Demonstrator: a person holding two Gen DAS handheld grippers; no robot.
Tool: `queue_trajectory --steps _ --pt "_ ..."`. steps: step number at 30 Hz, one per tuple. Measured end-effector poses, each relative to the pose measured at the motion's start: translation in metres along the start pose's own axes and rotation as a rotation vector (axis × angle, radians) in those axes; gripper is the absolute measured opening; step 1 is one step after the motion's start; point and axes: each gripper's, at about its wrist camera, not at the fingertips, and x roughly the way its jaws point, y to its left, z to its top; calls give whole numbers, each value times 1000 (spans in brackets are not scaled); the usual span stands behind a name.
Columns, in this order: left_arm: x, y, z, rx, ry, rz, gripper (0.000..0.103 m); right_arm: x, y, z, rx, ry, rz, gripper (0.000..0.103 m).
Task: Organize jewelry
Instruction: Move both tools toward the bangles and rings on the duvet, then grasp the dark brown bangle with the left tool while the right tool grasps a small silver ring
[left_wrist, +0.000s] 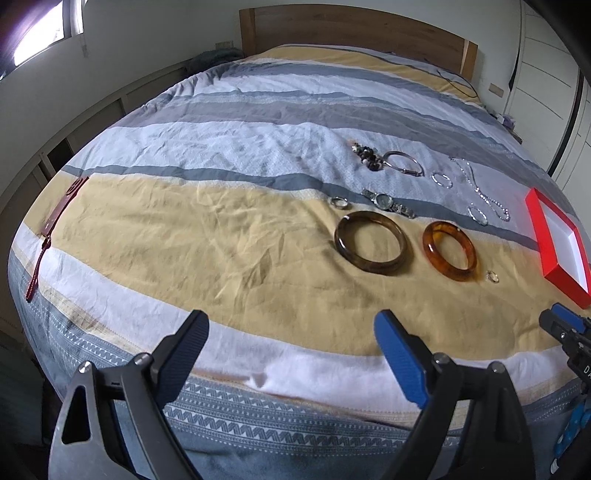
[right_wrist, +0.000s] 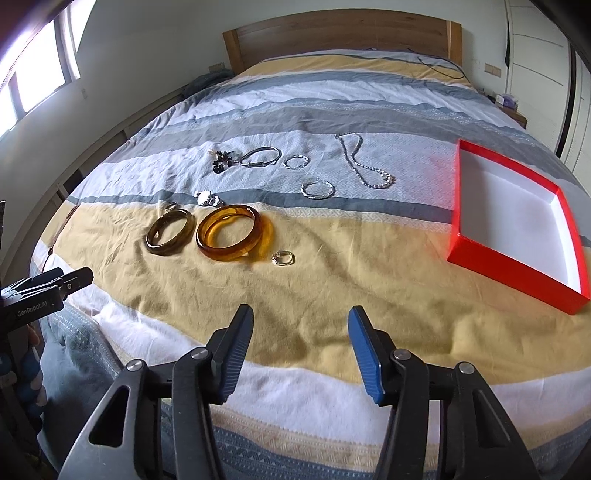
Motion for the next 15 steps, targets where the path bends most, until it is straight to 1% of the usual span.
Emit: queue_trajectory --steps 4,7,15 --pt "10 -3 15 -4 -3 -22 88 14 0 9 -14 13 36 43" --pt "20 -8 26 -5 -2 -35 83 24 0 15 -26 24 58 39" --pt "54 -21 49 0 27 -54 75 54 3 33 -62 51 104 38"
